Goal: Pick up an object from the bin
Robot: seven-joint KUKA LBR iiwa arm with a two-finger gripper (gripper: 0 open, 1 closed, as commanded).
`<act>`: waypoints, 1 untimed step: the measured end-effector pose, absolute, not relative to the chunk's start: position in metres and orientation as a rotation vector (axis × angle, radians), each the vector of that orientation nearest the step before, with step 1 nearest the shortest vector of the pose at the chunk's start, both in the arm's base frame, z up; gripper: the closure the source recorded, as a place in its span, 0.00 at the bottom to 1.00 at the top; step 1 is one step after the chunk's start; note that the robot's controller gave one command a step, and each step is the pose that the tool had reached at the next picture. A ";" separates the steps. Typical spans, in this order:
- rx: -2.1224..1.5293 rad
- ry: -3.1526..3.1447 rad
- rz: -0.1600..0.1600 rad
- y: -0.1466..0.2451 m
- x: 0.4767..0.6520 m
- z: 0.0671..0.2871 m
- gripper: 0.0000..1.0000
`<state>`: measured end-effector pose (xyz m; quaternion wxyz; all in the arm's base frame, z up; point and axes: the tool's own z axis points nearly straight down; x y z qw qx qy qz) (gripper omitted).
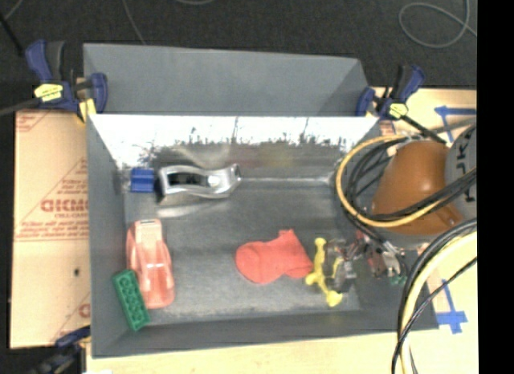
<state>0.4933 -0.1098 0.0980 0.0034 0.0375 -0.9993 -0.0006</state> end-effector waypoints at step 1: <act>0.118 -3.137 0.002 -0.111 0.495 0.100 1.00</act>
Offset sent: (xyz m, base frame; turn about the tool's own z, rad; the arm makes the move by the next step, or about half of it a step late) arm 0.0528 0.0924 -0.0280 -0.0405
